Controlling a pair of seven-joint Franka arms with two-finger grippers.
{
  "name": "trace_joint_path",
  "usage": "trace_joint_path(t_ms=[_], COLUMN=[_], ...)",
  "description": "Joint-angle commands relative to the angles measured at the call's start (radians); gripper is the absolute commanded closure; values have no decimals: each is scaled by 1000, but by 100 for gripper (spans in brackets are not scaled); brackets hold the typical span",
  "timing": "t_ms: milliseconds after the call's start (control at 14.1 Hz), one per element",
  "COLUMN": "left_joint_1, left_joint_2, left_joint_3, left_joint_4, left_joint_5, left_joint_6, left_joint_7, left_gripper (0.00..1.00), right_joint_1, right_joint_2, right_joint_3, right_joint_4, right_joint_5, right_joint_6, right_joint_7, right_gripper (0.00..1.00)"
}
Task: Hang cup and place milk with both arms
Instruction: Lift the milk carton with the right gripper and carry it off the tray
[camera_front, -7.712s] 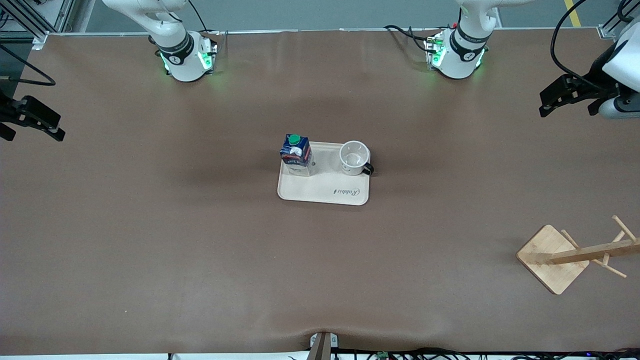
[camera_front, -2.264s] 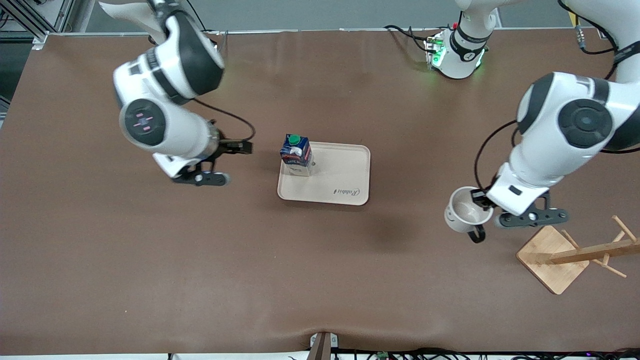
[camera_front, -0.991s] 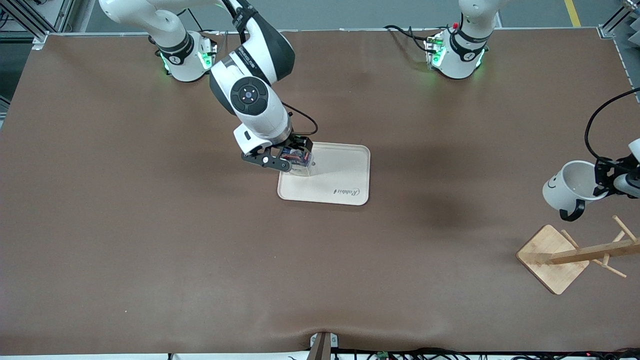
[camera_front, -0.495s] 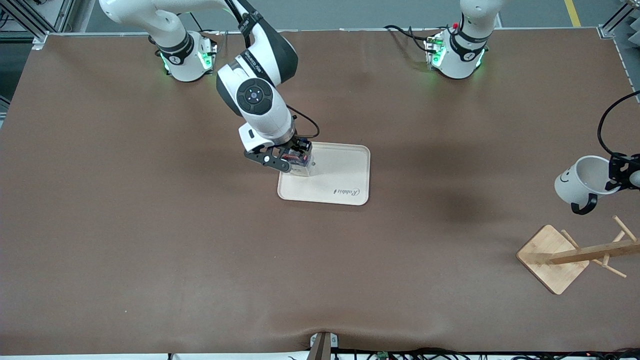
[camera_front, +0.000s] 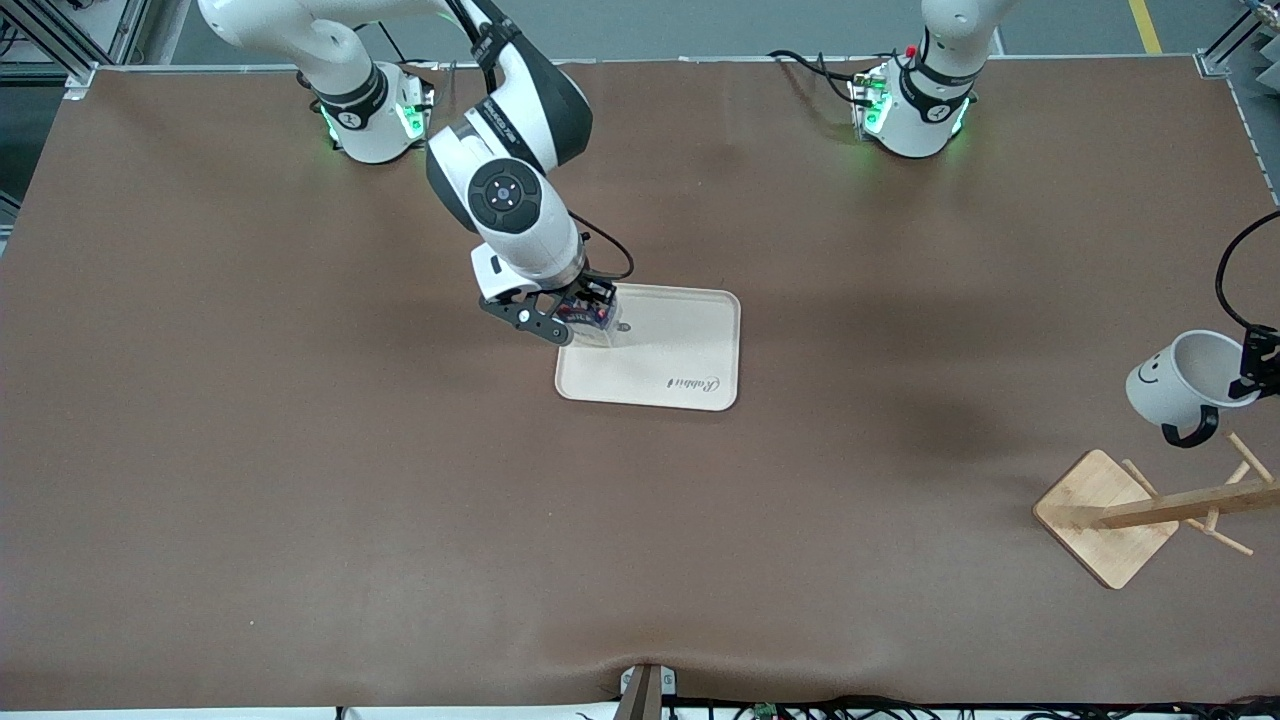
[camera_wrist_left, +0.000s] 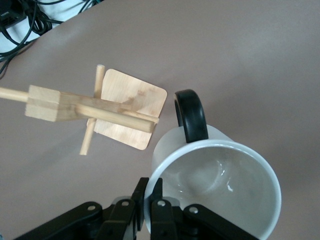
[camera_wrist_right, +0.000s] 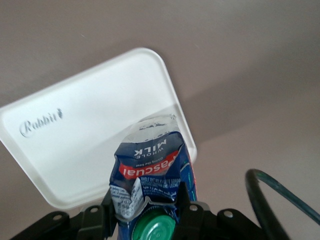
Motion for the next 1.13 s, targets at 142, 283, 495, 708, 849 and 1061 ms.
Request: trace_joint_path(t_ms=[142, 283, 495, 708, 849, 1061], left_joint_1=[3, 6, 27, 37, 37, 37], left_joint_2=[56, 59, 71, 75, 88, 112], left_joint_3=[-8, -7, -7, -7, -8, -8], left_joint_4=[100, 100, 98, 98, 104, 112], left_joint_5=[-21, -22, -22, -22, -22, -22], left_joint_6=[2, 2, 2, 2, 3, 43], left_joint_7=[27, 53, 78, 112, 115, 150], left_gripper=[100, 100, 100, 100, 100, 100], right_joint_1=[-155, -250, -417, -601, -698, -796], right_joint_2=[-17, -23, -24, -20, -9, -6], right_joint_3=[2, 4, 1, 1, 1, 1], right_joint_4=[242, 273, 313, 306, 290, 203], right_joint_5=[121, 120, 108, 19, -59, -162], right_joint_6=[-279, -334, -445, -485, -473, -375], right_joint_7=[4, -28, -290, -563, -782, -937], right_gripper=[100, 100, 100, 100, 100, 100])
